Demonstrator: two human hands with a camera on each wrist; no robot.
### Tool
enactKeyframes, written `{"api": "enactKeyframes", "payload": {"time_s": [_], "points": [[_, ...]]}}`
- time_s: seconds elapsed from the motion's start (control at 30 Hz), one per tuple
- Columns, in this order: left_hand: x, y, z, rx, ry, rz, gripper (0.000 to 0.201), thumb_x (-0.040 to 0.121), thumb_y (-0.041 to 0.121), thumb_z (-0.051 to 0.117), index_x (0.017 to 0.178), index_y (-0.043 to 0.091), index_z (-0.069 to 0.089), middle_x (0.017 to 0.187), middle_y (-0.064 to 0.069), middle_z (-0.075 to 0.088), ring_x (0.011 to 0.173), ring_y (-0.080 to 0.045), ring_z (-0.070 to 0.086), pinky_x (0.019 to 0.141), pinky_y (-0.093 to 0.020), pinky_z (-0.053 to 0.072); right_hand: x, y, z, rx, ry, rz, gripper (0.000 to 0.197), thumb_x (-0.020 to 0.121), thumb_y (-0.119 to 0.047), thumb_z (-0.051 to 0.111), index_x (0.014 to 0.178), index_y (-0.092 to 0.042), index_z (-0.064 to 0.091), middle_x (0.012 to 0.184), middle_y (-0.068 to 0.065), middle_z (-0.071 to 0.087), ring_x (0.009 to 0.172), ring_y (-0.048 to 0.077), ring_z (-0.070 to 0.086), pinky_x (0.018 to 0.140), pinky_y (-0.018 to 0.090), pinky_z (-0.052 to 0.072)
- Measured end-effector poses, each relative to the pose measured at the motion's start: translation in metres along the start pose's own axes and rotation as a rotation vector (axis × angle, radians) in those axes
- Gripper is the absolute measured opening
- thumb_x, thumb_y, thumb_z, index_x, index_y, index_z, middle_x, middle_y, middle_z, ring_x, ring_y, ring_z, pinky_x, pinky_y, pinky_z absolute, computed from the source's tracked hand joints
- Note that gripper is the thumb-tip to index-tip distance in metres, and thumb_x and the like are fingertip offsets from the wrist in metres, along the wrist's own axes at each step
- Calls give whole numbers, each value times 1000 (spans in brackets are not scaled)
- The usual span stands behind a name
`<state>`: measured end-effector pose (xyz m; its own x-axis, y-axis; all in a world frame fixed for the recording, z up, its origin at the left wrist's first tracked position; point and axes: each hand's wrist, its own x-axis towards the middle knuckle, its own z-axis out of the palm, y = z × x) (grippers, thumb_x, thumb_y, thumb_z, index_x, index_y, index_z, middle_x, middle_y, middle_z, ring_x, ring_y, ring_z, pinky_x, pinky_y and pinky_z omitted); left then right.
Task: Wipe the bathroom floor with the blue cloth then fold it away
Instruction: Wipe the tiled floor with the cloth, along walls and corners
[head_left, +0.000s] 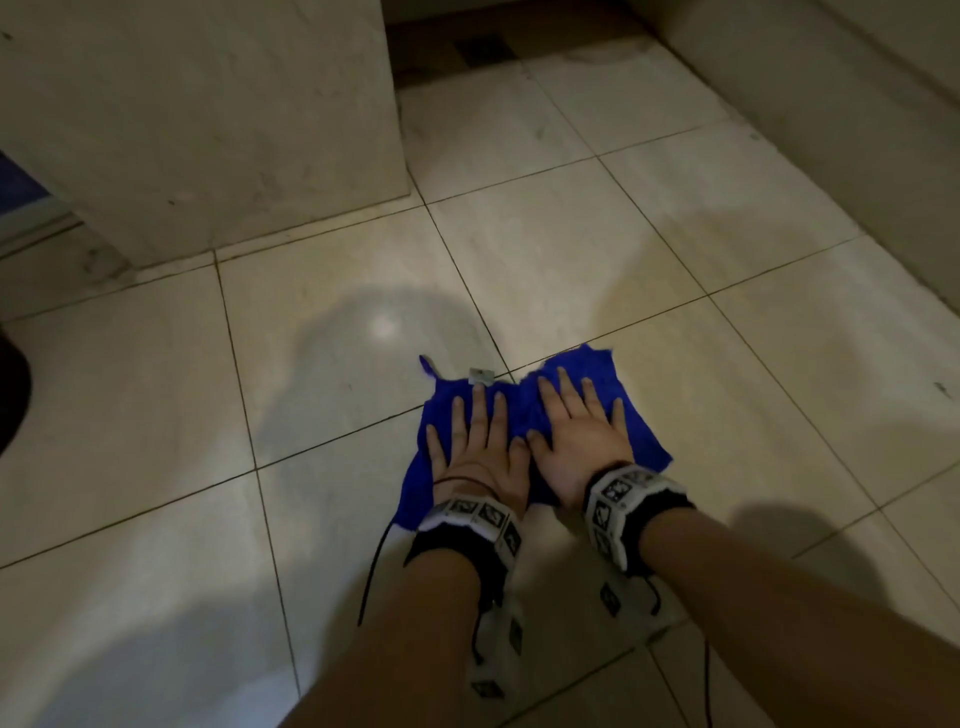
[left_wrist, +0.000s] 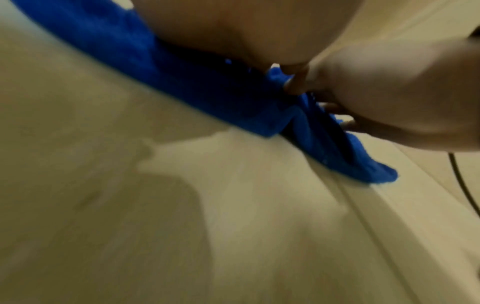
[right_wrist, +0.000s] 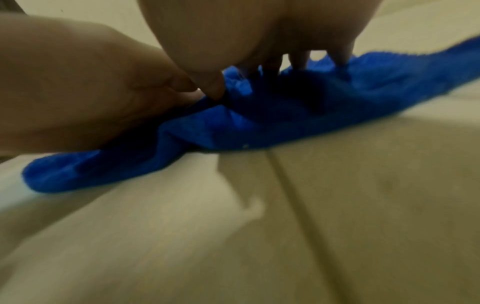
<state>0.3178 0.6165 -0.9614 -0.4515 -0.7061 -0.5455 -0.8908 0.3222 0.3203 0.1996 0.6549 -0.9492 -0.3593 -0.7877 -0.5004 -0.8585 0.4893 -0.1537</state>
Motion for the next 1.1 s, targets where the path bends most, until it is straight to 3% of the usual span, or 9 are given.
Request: {"api": "enactKeyframes", "payload": {"time_s": [0.3, 0.43, 0.53, 0.73, 0.8, 0.87, 1.1], "points": [[-18, -8, 12, 93, 18, 45, 64, 101, 41, 15, 149, 27, -24, 156, 4, -33, 145, -20, -26, 116, -48, -16, -42, -2, 1, -26, -44, -8, 69, 99, -42, 30, 156, -24, -3, 164, -3, -7, 151, 19, -1, 122, 48, -3], [-40, -17, 31, 136, 37, 64, 76, 73, 48, -13, 145, 28, -31, 152, 7, -39, 144, -19, -29, 114, -46, -21, -56, -6, 12, -42, -23, 6, 68, 97, -39, 31, 157, -23, 1, 165, -2, -3, 151, 20, 4, 122, 47, -2], [-43, -14, 34, 122, 47, 47, 81, 65, 45, -19, 143, 28, -32, 153, 7, -38, 140, -17, -32, 112, -47, -21, -55, -6, 12, -69, -26, 2, 68, 98, -38, 32, 157, -23, 2, 165, -1, -3, 150, 21, 4, 122, 46, 0], [-38, -10, 29, 147, 25, 42, 79, 72, 48, -16, 148, 28, -29, 153, 4, -38, 143, -22, -30, 114, -52, -18, -47, -3, 7, -121, -14, -9, 71, 97, -40, 34, 157, -24, 0, 165, -1, -2, 150, 24, 4, 122, 45, 0], [-31, -7, 23, 152, 16, 56, 67, 91, 49, 1, 148, 30, -28, 153, 4, -39, 143, -23, -30, 113, -53, -19, -35, -4, 2, -105, -5, -4, 70, 97, -41, 34, 157, -24, 1, 165, -1, 1, 150, 25, 5, 122, 45, 1], [-19, -2, 15, 139, 5, 79, 65, 100, 46, 15, 149, 32, -25, 154, 4, -37, 143, -23, -30, 112, -53, -20, -20, -5, -6, -104, 16, -14, 69, 96, -40, 34, 157, -24, 5, 164, -1, 6, 149, 26, 7, 122, 46, 3], [6, 14, 0, 195, -46, 103, 63, 101, 49, 16, 151, 32, -18, 156, 2, -34, 144, -26, -27, 115, -59, -12, -4, 6, -24, -228, 35, -123, 67, 96, -39, 36, 156, -18, 15, 163, -1, 18, 149, 23, 8, 122, 43, 2]]}}
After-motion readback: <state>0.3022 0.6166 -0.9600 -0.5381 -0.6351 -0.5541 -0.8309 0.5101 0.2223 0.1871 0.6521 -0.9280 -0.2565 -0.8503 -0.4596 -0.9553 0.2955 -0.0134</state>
